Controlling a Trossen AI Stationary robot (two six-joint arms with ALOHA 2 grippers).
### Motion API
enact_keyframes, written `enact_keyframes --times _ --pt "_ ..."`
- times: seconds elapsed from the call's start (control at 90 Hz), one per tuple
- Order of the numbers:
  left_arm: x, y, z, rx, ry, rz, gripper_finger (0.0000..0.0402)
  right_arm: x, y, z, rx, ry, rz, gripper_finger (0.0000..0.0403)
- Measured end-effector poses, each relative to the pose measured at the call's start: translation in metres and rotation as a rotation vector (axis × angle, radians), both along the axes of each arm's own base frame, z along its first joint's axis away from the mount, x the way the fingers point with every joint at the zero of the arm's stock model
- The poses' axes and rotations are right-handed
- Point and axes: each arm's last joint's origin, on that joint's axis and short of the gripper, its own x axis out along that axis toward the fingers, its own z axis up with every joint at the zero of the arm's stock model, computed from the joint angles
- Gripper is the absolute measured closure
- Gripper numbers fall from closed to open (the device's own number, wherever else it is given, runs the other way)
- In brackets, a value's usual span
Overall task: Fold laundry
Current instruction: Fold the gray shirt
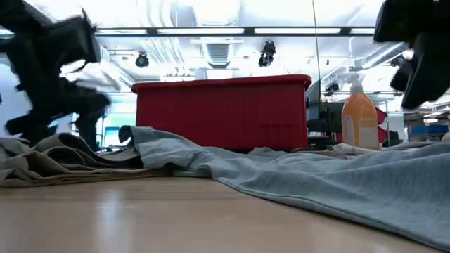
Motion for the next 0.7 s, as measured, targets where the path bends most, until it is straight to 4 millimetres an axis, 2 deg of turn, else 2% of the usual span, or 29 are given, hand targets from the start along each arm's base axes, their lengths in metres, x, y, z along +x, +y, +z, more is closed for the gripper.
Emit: enact_keyframes --times 0.1,0.222,0.322,0.4,0.511,0.7 --pt "0.011 0.001 0.022 0.061 -0.062 -0.015 0.0012 -0.006 0.015 0.015 0.008 -0.045 0.150 0.0360" --pt "0.026 0.000 0.053 0.140 -0.169 -0.051 0.0012 -0.012 0.038 0.032 -0.013 -0.113 0.335 0.0297" --pt "0.043 -0.007 0.077 0.222 -0.270 -0.190 0.0012 -0.012 0.061 0.039 -0.015 -0.178 0.447 0.0249" --pt "0.060 -0.021 0.097 0.307 -0.358 -0.352 0.0012 -0.011 0.081 0.038 -0.012 -0.205 0.508 0.0215" --pt "0.077 -0.046 0.112 0.408 -0.388 -0.473 0.0012 -0.009 0.111 0.033 -0.073 -0.204 0.555 0.0175" --pt "0.109 -0.101 0.111 0.474 -0.433 -0.647 0.0012 0.016 0.158 0.018 -0.198 -0.182 0.523 0.0129"
